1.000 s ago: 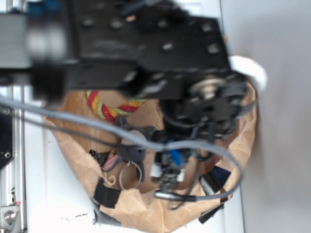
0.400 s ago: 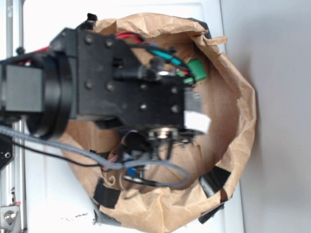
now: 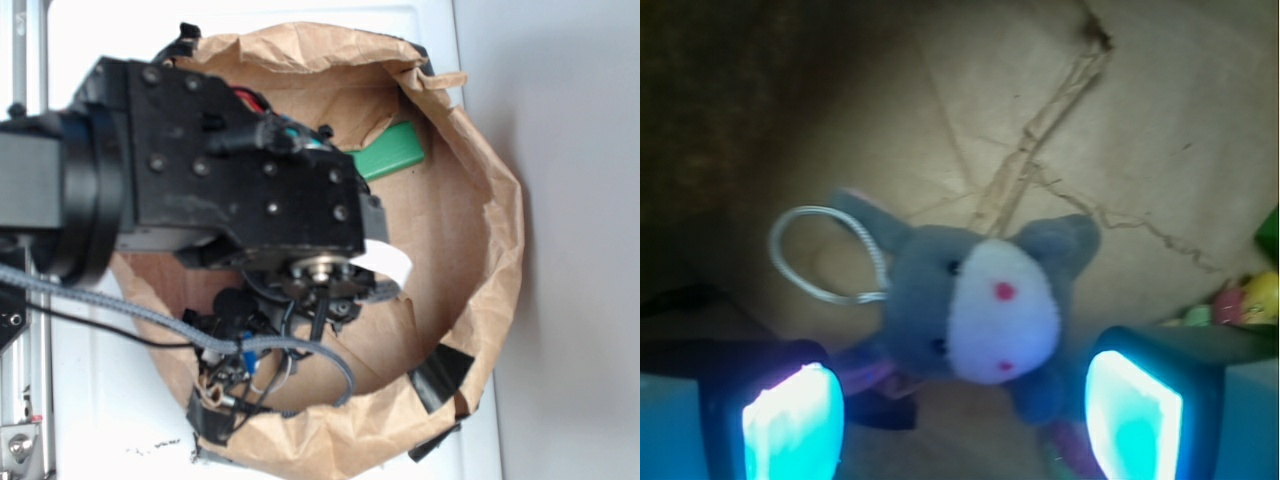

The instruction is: Grab the gray animal.

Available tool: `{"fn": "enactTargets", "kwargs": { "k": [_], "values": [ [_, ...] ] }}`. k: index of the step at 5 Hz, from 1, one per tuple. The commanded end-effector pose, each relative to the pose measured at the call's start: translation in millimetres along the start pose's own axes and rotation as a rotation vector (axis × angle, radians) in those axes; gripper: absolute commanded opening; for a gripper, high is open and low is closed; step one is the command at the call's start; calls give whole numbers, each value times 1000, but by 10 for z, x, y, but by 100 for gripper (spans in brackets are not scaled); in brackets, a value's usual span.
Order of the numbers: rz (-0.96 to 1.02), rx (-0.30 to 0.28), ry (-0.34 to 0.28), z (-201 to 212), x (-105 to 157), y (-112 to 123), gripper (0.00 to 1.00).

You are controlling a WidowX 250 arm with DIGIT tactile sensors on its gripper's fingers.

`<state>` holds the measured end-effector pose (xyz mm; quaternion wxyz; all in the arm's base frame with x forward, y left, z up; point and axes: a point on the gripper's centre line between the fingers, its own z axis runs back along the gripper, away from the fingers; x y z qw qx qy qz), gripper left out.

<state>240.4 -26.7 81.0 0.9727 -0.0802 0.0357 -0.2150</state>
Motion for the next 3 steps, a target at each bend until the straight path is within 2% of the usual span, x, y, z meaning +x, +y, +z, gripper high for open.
{"fn": "enactTargets", "kwargs": {
  "k": [1, 2, 3],
  "values": [
    [-11, 25, -46, -18, 60, -67, 100],
    [10, 97, -59, -263, 81, -90, 100],
    [-6, 157, -97, -417, 78, -88, 100]
  ]
}}
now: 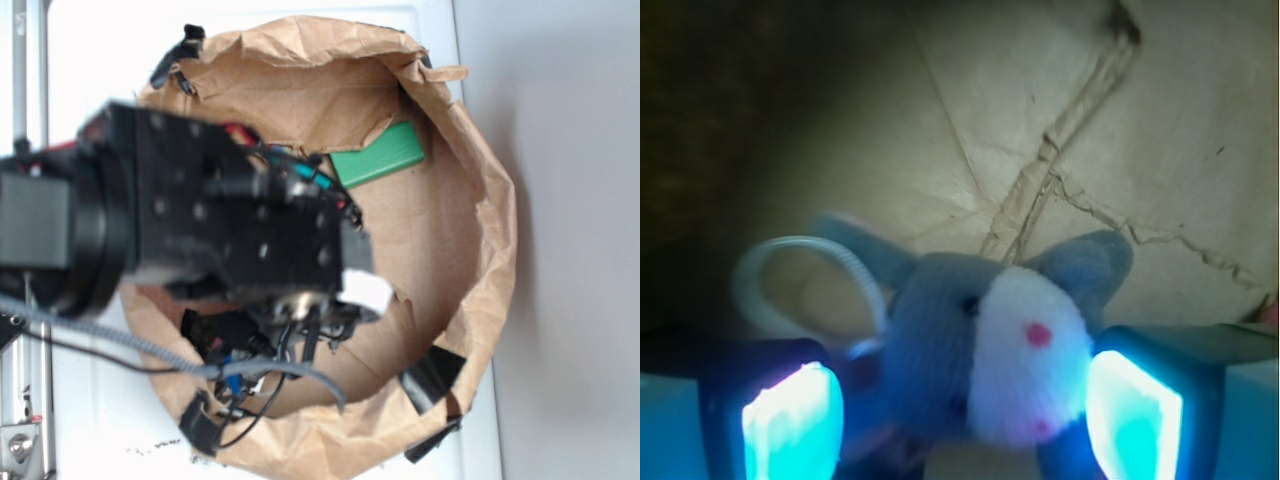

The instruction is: Grab the gray animal.

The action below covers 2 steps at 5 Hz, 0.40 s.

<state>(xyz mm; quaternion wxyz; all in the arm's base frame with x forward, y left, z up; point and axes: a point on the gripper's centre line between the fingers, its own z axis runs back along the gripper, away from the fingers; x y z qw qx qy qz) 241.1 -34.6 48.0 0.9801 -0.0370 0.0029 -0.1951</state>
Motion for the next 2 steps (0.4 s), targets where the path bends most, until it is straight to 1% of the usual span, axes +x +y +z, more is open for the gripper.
{"fn": "enactTargets", "kwargs": {
  "k": [1, 2],
  "values": [
    [-31, 44, -68, -8, 8, -70, 0],
    [-32, -7, -102, 189, 17, -54, 0]
  ]
}}
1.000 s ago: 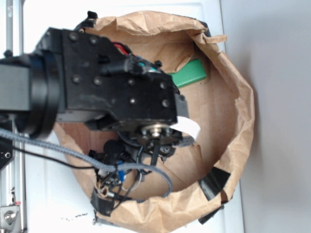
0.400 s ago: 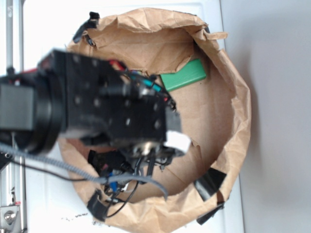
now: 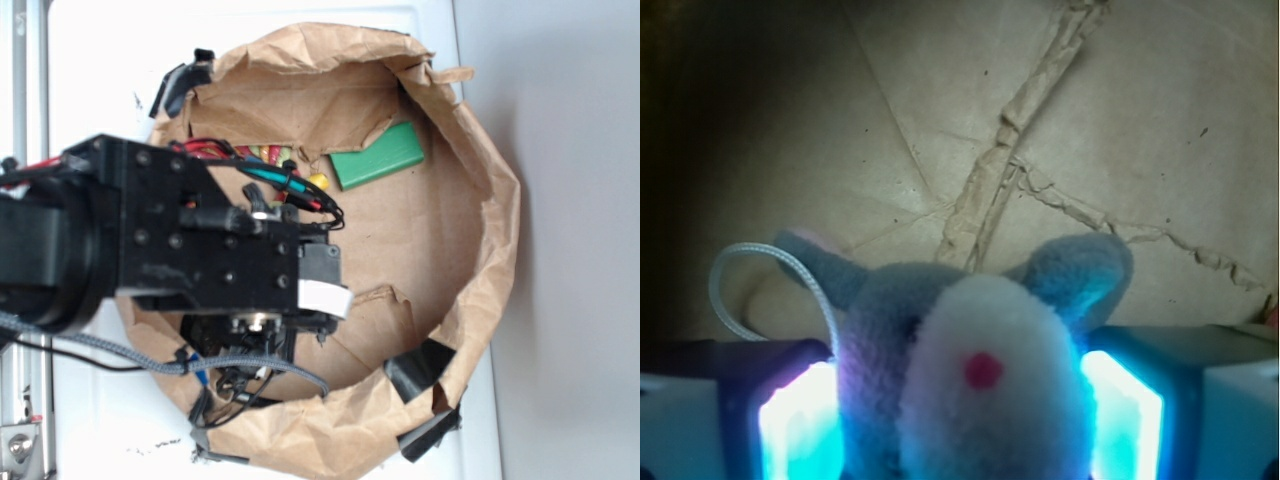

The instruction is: Grab the gray animal.

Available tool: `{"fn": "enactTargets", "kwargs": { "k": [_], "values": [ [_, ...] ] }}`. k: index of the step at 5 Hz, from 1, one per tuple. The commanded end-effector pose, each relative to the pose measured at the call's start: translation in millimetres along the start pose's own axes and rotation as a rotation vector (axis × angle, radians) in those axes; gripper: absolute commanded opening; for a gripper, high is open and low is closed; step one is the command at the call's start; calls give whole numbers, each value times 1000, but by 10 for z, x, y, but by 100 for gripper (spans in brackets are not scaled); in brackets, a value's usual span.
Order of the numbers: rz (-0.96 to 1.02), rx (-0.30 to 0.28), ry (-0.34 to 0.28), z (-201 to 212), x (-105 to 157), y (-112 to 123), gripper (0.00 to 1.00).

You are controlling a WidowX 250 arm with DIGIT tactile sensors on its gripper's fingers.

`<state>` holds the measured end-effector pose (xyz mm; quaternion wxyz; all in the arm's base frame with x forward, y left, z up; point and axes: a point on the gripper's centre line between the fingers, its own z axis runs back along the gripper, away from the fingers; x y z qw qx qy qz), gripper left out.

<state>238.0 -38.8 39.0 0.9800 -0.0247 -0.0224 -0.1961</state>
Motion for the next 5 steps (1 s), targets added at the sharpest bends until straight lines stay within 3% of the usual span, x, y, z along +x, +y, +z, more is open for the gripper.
{"fn": "enactTargets", "kwargs": {
  "k": [1, 2, 3, 4, 5],
  "values": [
    [-1, -125, -83, 676, 143, 37, 0],
    [39, -253, -106, 1163, 199, 139, 0],
    [38, -354, -184, 1655, 73, 182, 0],
    [58, -359, -206, 1998, 52, 203, 0],
    [-9, -307, -229, 1956, -25, 160, 0]
  ]
}}
